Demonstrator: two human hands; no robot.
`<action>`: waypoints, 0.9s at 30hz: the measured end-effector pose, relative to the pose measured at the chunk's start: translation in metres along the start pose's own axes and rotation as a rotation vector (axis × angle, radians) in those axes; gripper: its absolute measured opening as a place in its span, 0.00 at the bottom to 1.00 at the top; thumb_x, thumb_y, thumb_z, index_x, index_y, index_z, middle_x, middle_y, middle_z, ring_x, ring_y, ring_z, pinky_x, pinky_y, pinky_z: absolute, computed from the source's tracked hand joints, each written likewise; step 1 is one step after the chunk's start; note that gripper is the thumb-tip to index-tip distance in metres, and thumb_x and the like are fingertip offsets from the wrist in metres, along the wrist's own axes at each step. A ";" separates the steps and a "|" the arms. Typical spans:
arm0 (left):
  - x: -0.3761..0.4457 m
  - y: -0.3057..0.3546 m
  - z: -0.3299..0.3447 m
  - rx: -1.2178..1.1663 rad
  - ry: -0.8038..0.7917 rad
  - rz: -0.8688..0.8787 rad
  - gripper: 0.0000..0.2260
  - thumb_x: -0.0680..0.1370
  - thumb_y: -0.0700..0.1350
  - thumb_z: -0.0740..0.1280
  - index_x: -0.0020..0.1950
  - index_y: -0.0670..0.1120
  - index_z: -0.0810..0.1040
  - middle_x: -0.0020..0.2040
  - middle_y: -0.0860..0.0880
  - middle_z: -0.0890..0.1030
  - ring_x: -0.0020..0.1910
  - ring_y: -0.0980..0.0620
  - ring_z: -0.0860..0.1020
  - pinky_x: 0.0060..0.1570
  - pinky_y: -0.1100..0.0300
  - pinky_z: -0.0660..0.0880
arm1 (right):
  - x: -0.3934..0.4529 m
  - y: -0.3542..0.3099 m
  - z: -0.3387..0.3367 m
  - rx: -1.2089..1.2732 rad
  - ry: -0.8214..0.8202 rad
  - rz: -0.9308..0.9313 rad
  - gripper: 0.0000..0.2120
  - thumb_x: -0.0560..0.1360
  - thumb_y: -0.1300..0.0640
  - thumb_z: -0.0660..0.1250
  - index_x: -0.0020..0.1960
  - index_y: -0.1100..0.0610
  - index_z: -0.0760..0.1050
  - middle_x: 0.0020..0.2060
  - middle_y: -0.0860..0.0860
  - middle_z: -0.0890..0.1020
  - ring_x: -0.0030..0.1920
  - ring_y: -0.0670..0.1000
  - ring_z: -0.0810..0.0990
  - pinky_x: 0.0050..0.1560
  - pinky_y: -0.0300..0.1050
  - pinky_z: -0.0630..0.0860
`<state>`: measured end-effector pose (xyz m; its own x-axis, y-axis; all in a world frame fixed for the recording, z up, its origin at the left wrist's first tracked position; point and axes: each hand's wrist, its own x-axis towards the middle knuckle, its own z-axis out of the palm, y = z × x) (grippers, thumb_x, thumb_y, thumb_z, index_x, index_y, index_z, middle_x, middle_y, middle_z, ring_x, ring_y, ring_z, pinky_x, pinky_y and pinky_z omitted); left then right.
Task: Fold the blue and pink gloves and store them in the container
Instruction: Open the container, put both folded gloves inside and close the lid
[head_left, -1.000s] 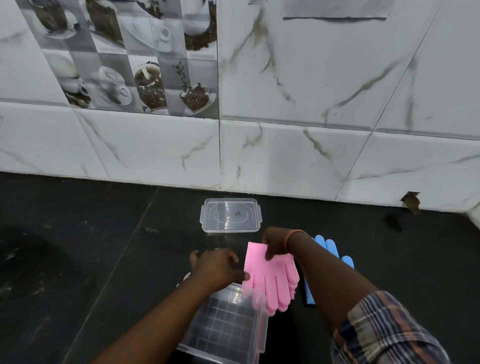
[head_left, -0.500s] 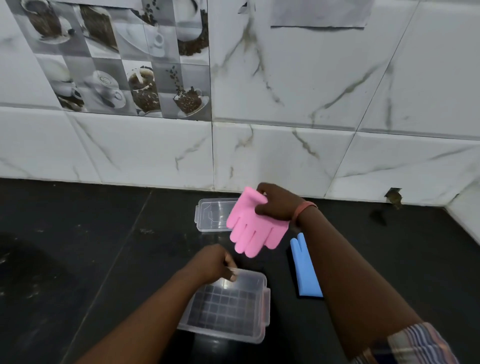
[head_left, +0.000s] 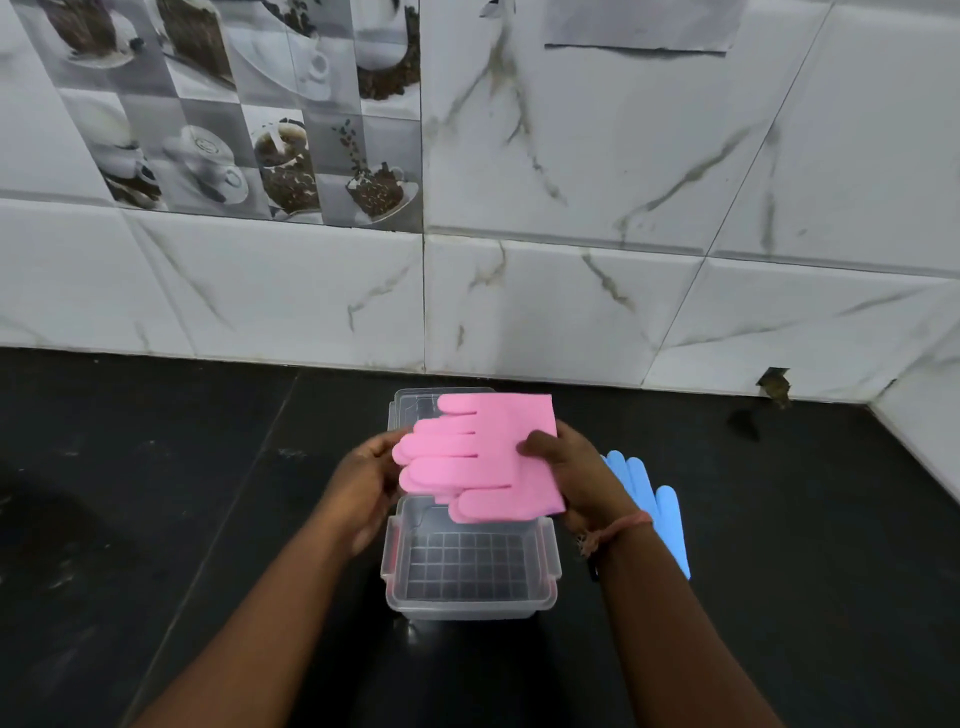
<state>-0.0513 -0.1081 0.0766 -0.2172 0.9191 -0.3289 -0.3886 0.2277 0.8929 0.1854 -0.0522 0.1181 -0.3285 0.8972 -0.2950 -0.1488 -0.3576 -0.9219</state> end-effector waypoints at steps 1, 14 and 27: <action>-0.004 -0.002 -0.004 -0.140 -0.058 -0.084 0.16 0.83 0.38 0.60 0.68 0.38 0.78 0.67 0.33 0.79 0.58 0.38 0.80 0.58 0.46 0.81 | -0.003 0.006 0.002 0.014 -0.009 0.017 0.17 0.76 0.65 0.66 0.64 0.58 0.74 0.57 0.62 0.83 0.54 0.64 0.82 0.52 0.62 0.82; -0.032 -0.014 -0.009 -0.061 -0.243 -0.376 0.27 0.71 0.54 0.79 0.65 0.41 0.82 0.61 0.38 0.84 0.64 0.37 0.81 0.70 0.36 0.72 | -0.019 0.055 0.005 -0.280 0.150 0.216 0.15 0.76 0.62 0.68 0.62 0.60 0.74 0.52 0.57 0.83 0.51 0.59 0.83 0.54 0.58 0.81; -0.034 -0.025 0.027 0.741 0.086 -0.105 0.13 0.68 0.37 0.78 0.51 0.40 0.85 0.49 0.39 0.87 0.49 0.42 0.85 0.48 0.53 0.79 | -0.025 0.072 0.017 -1.055 0.366 0.096 0.18 0.72 0.58 0.68 0.61 0.58 0.71 0.57 0.56 0.81 0.57 0.58 0.81 0.53 0.45 0.74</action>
<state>-0.0096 -0.1369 0.0736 -0.2931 0.8592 -0.4194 0.2864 0.4974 0.8188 0.1668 -0.1046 0.0633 0.0239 0.9619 -0.2723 0.7845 -0.1869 -0.5913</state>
